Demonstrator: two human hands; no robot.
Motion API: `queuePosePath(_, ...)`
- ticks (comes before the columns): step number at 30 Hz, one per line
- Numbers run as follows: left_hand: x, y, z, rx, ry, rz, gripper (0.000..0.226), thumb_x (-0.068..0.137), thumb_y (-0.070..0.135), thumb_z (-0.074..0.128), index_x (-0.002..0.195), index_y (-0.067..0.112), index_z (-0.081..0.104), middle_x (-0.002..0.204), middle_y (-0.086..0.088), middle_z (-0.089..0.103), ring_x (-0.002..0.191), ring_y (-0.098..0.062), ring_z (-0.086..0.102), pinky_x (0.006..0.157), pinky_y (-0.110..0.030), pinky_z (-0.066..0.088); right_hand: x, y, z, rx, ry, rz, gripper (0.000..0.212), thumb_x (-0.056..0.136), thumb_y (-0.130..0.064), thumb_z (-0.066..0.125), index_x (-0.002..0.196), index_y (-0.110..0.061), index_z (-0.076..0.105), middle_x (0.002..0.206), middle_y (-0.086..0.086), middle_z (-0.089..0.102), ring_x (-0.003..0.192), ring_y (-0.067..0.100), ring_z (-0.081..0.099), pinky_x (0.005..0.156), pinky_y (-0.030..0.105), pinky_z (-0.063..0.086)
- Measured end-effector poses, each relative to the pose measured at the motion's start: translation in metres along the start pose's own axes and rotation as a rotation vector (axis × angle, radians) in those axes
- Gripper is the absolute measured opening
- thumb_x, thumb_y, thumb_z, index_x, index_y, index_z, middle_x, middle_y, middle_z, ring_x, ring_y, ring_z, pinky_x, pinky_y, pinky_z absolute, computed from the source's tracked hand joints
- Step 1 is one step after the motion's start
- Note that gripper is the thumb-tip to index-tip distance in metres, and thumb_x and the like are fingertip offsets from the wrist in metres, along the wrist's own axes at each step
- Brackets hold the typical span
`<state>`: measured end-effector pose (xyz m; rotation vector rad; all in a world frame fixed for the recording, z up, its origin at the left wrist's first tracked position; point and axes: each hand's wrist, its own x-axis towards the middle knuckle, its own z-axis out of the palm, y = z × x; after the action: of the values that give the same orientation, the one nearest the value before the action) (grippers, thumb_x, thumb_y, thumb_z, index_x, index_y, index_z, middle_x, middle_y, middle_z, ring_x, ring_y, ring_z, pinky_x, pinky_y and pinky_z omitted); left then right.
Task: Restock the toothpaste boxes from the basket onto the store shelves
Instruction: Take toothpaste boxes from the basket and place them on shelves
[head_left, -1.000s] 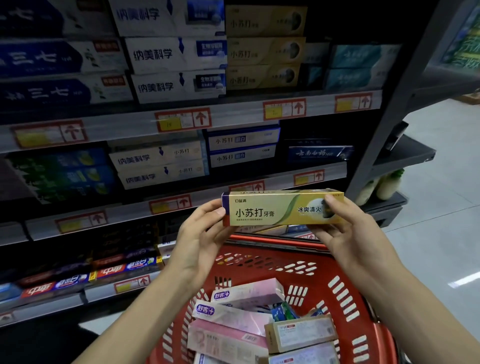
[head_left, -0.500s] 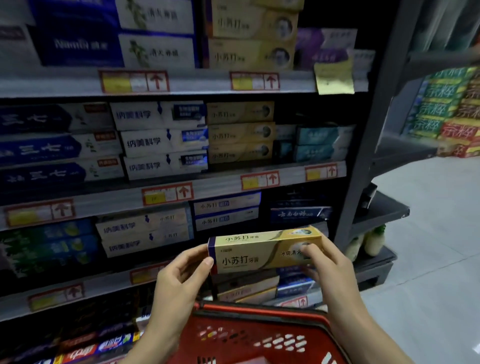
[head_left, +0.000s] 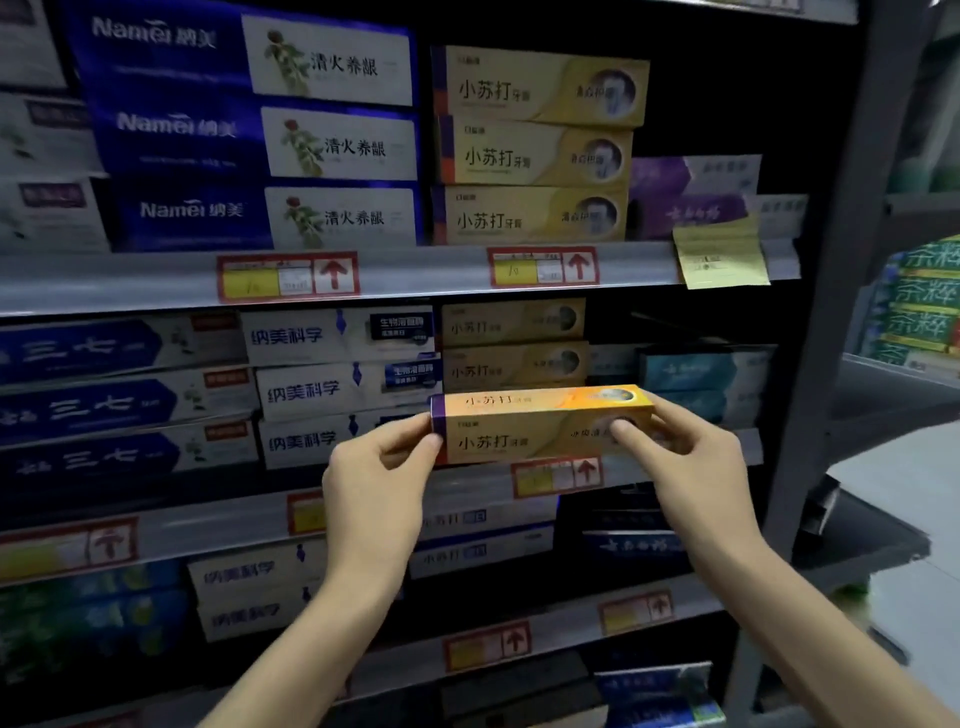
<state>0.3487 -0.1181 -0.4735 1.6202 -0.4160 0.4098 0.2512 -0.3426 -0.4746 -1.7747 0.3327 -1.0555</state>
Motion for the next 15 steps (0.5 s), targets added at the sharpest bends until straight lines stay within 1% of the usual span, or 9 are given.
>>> queuePosePath(1,0.009,0.0,0.005,0.025,0.022,0.012,0.023,0.094,0.015,0.075,0.114,0.025,0.079,0.098,0.019,0.076,0.091,0.009,0.069,0.081,-0.006,0.053,0.01,0.003,0.003,-0.017,0.005,-0.002,0.028,0.091,-0.026,0.079,0.117,-0.035,0.077,0.096,-0.022,0.077,0.094,-0.005,0.068,0.078,0.01,0.049)
queuePosePath(3,0.025,-0.001,0.015,0.075,0.059,0.003,0.018,0.092,0.018,0.079,0.109,0.022,0.081,0.092,0.019,0.074,0.089,0.006,0.067,0.081,-0.014,0.054,0.026,0.01,0.01,-0.06,0.017,0.007,0.026,0.09,-0.03,0.08,0.115,-0.029,0.078,0.096,-0.018,0.077,0.096,0.0,0.069,0.081,0.015,0.049)
queuePosePath(5,0.037,-0.004,0.025,0.113,0.078,-0.029,0.011,0.09,0.017,0.079,0.1,0.019,0.082,0.083,0.016,0.074,0.082,0.001,0.068,0.075,-0.019,0.057,0.04,0.014,0.015,-0.114,0.042,0.024,0.019,0.088,-0.032,0.081,0.104,-0.023,0.075,0.093,-0.02,0.072,0.096,0.003,0.066,0.08,0.017,0.046)
queuePosePath(7,0.046,-0.007,0.035,0.133,0.102,-0.077,0.009,0.09,0.012,0.078,0.095,0.019,0.082,0.078,0.014,0.073,0.074,0.0,0.066,0.059,-0.008,0.05,0.051,0.016,0.02,-0.138,0.048,0.062,0.021,0.09,-0.025,0.079,0.098,-0.025,0.06,0.088,-0.023,0.062,0.089,0.0,0.06,0.075,0.019,0.043)
queuePosePath(9,0.051,-0.009,0.042,0.155,0.117,-0.116,0.014,0.09,0.007,0.076,0.093,0.02,0.081,0.078,0.013,0.072,0.071,0.001,0.063,0.049,-0.007,0.045,0.062,0.02,0.025,-0.181,0.051,0.103,0.024,0.092,-0.019,0.075,0.096,-0.021,0.052,0.088,-0.017,0.059,0.085,0.007,0.058,0.071,0.025,0.043)
queuePosePath(10,0.054,-0.011,0.045,0.168,0.123,-0.13,0.016,0.09,0.005,0.075,0.093,0.019,0.081,0.078,0.011,0.071,0.07,-0.001,0.063,0.049,-0.01,0.045,0.068,0.022,0.027,-0.219,0.052,0.113,0.018,0.092,-0.016,0.074,0.093,-0.016,0.055,0.086,-0.012,0.062,0.082,0.012,0.06,0.064,0.026,0.042)
queuePosePath(11,0.055,-0.012,0.048,0.188,0.131,-0.145,0.017,0.09,0.004,0.074,0.094,0.018,0.081,0.078,0.008,0.072,0.07,-0.005,0.064,0.051,-0.018,0.05,0.073,0.025,0.029,-0.252,0.055,0.125,0.014,0.091,-0.015,0.073,0.09,-0.013,0.059,0.082,-0.007,0.064,0.076,0.015,0.06,0.058,0.026,0.04)
queuePosePath(13,0.057,-0.016,0.051,0.25,0.157,-0.164,0.015,0.089,0.007,0.075,0.095,0.019,0.081,0.078,0.003,0.072,0.068,-0.015,0.065,0.057,-0.034,0.056,0.081,0.032,0.032,-0.312,0.045,0.148,0.011,0.089,-0.013,0.072,0.087,-0.01,0.062,0.076,0.004,0.065,0.068,0.02,0.06,0.054,0.028,0.039)
queuePosePath(15,0.056,-0.023,0.053,0.376,0.16,-0.173,0.011,0.09,0.016,0.076,0.094,0.025,0.081,0.078,0.003,0.072,0.066,-0.015,0.062,0.059,-0.035,0.057,0.083,0.039,0.034,-0.413,0.018,0.177,0.015,0.088,-0.011,0.071,0.083,-0.007,0.057,0.076,0.011,0.063,0.067,0.028,0.06,0.054,0.03,0.04)
